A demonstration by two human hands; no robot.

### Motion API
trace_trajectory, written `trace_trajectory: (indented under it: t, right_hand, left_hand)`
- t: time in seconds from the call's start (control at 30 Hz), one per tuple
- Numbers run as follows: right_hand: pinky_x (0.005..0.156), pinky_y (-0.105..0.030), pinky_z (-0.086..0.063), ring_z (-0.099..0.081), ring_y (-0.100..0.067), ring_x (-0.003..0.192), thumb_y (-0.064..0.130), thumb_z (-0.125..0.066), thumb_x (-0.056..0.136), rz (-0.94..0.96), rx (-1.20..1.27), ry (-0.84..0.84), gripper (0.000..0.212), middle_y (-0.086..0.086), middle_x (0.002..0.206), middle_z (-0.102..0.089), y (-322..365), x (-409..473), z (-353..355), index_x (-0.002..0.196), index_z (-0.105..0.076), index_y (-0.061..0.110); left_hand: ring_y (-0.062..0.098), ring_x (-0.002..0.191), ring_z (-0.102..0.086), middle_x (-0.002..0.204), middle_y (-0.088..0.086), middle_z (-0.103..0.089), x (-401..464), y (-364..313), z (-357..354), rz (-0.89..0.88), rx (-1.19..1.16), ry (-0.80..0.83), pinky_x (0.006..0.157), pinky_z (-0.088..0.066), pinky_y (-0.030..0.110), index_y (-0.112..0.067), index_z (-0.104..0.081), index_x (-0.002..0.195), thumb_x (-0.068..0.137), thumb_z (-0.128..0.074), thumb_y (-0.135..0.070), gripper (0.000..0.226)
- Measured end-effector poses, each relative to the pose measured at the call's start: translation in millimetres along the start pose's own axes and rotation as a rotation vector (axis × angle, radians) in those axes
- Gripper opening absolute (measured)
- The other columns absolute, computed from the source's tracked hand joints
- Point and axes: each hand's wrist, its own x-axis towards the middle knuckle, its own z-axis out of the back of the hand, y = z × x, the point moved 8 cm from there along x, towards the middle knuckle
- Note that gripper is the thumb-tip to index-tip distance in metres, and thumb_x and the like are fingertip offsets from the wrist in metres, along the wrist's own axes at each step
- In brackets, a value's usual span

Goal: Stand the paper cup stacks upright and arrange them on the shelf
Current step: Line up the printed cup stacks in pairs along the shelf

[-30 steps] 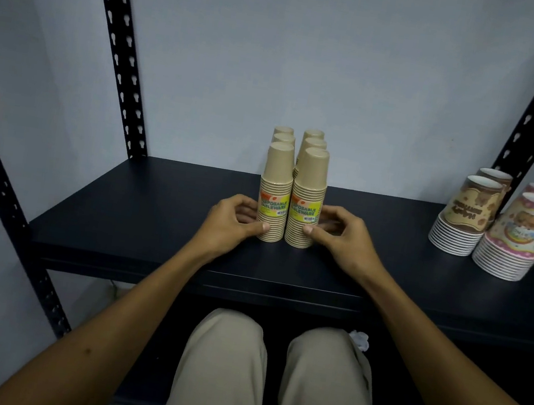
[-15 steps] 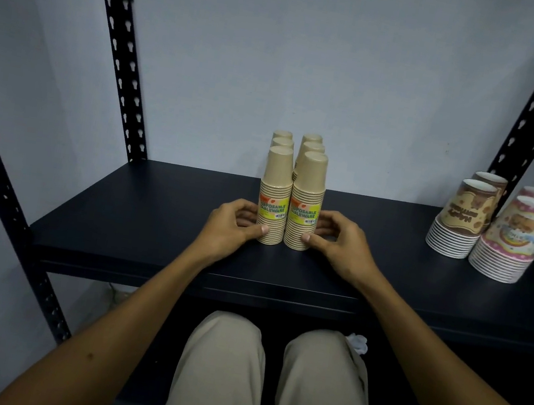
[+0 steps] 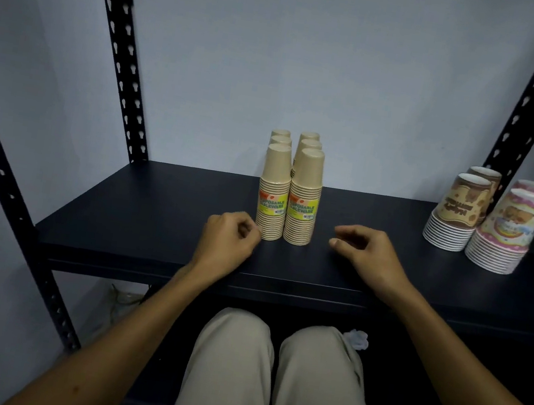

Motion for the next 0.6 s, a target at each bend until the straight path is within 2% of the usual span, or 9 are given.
trace_trajectory:
  t: [0.13,0.27,0.47,0.6]
  right_hand:
    - [0.096,-0.023,-0.04,-0.057,-0.011,0.118,0.032,-0.07,0.086,0.029,-0.305,0.057,0.028,0.004,0.132,-0.061,-4,-17,21,0.11,-0.074,0.016]
    - [0.102,-0.024,-0.035,-0.051,-0.011,0.128,0.042,-0.067,0.087,0.005,-0.464,0.095,0.034,-0.001,0.137,-0.058,-17,-32,47,0.112,-0.073,0.021]
    - [0.1,-0.019,-0.03,-0.046,-0.013,0.132,0.044,-0.068,0.085,-0.059,-0.572,0.044,0.045,-0.002,0.142,-0.053,-40,-50,101,0.124,-0.066,0.021]
    - [0.099,-0.019,-0.031,-0.045,-0.013,0.133,0.043,-0.067,0.086,-0.119,-0.6,-0.01,0.047,-0.004,0.142,-0.053,-52,-60,135,0.127,-0.064,0.019]
  left_hand:
    - [0.01,0.07,-0.062,0.076,-0.004,-0.069,-19,-51,-40,-0.332,0.179,0.301,0.066,-0.054,0.036,-0.014,-0.071,0.083,0.088,-0.062,-0.03,0.019]
    - [0.012,0.086,-0.059,0.093,-0.001,-0.069,-26,-94,-84,-0.557,0.288,0.46,0.075,-0.053,0.036,-0.015,-0.071,0.094,0.092,-0.055,-0.034,0.025]
    - [0.019,0.098,-0.06,0.105,-0.001,-0.067,-12,-134,-148,-0.607,0.277,0.607,0.081,-0.052,0.042,-0.017,-0.067,0.1,0.092,-0.051,-0.035,0.025]
    - [0.018,0.098,-0.061,0.108,-0.001,-0.067,-3,-156,-188,-0.612,0.255,0.668,0.082,-0.052,0.042,-0.016,-0.065,0.107,0.094,-0.051,-0.045,0.035]
